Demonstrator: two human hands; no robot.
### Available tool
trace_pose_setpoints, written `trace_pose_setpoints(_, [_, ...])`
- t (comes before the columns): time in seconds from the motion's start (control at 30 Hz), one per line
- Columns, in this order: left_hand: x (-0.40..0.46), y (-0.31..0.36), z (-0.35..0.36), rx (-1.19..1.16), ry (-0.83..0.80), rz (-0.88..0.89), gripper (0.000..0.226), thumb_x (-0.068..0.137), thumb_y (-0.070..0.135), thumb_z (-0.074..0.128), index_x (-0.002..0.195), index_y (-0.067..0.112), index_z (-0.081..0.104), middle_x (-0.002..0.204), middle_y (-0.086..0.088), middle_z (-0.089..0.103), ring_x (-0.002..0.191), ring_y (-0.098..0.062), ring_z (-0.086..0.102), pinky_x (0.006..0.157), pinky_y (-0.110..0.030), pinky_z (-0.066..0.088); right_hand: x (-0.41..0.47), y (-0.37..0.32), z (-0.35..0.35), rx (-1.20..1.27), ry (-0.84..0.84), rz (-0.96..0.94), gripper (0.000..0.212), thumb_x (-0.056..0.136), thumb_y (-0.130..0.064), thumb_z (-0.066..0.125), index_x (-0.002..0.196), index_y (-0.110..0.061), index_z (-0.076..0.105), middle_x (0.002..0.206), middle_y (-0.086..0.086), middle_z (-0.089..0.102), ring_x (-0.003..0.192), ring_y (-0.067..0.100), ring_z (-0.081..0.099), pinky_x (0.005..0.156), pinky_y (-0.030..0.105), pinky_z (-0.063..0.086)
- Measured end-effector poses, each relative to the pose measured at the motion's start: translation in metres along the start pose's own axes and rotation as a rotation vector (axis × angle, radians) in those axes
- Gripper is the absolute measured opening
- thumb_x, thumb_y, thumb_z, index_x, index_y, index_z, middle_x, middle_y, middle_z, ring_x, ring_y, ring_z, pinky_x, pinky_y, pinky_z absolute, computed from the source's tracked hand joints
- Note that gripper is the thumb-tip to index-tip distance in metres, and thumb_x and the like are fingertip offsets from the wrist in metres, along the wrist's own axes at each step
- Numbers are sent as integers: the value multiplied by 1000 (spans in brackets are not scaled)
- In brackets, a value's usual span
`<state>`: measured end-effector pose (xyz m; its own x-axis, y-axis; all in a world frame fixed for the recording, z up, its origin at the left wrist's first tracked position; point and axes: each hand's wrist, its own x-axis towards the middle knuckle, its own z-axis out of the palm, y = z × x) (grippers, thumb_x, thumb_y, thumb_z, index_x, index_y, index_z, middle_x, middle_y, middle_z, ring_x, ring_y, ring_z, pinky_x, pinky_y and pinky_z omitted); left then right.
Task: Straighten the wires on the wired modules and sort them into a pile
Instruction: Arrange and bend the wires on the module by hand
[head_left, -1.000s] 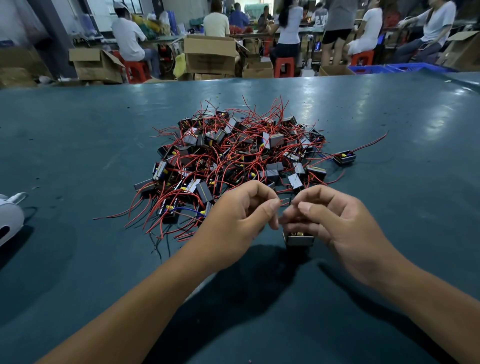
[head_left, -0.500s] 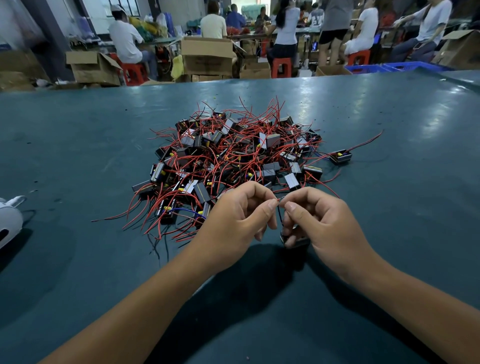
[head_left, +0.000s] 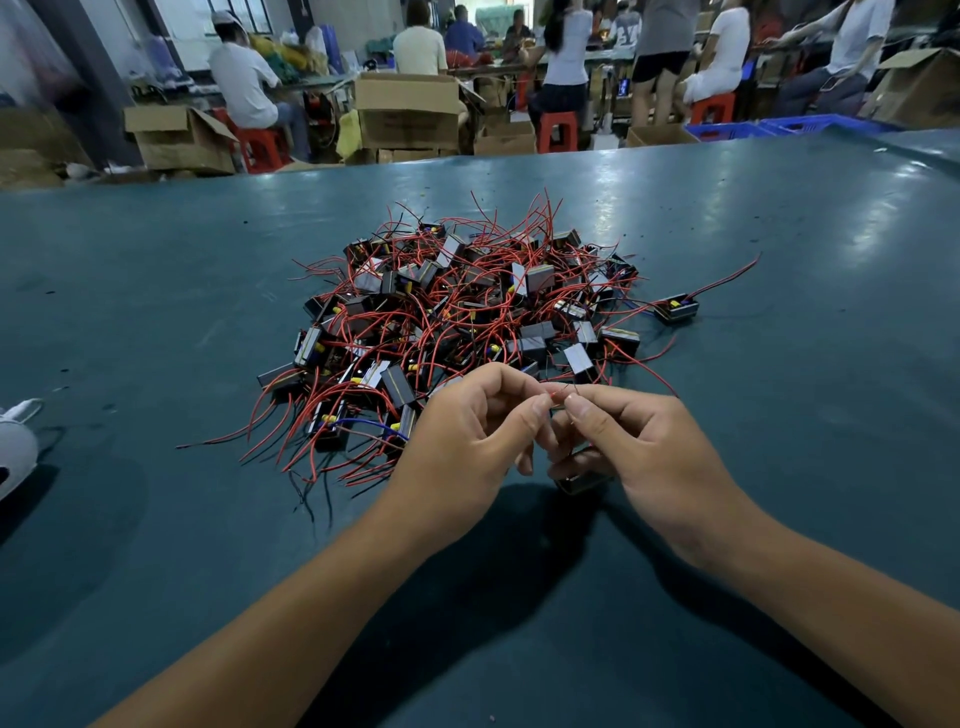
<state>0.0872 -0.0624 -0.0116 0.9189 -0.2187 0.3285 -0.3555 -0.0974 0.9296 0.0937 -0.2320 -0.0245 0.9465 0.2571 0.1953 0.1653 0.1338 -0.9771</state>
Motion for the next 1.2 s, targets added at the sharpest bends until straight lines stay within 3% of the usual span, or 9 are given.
trace_pose_setpoints(0.2, [-1,0,-1,7,-10,-16,7,100,5,57,97,0,62,69,0,67,58,-10,57,56,-21,48,-2,-2,-1,-170,29,-34,19,99,-10,57,112,-16,70,80,11,74,67,31,71,47,30,49])
trace_pose_setpoints(0.27, [0,1,-2,18,-7,-14,7,100,5,57,97,1,62,69,0,67,58,-10,57,56,-21,48,-2,-2,-1,-191,18,-47,23,98,-13,58,117,-21,67,77,19,72,64,42,65,49,32,45])
trace_pose_setpoints(0.37, [0,1,-2,40,-6,-17,7,100,6,57,96,3,62,69,0,68,56,-8,56,55,-18,47,-2,-1,0,-205,17,-82,21,99,-10,56,113,-19,69,80,9,74,64,25,71,48,20,46])
trace_pose_setpoints(0.5, [0,0,-3,64,-9,-19,7,100,9,58,96,5,63,71,1,68,57,-7,57,55,-16,45,-3,-1,2,-206,4,-87,19,101,-10,53,104,-18,71,82,5,73,65,25,73,40,24,44])
trace_pose_setpoints(0.7, [-1,-1,0,67,3,-7,7,100,11,59,95,8,62,70,3,66,57,-7,57,53,-18,45,-3,-1,1,-181,50,-112,20,99,-8,56,98,-15,75,71,1,67,59,13,62,44,25,46])
trace_pose_setpoints(0.8, [0,-2,1,45,34,-4,7,98,11,62,92,8,64,66,5,60,56,-11,55,53,-25,47,-2,0,1,-111,78,-68,19,98,-8,57,95,-14,75,64,0,63,54,14,61,46,23,45])
trace_pose_setpoints(1.2, [1,-8,1,-16,51,-40,7,98,9,62,92,7,64,64,3,62,59,-11,58,56,-25,50,-1,-1,-1,-73,46,-36,7,97,-9,58,97,-10,64,65,9,68,50,19,62,44,22,47])
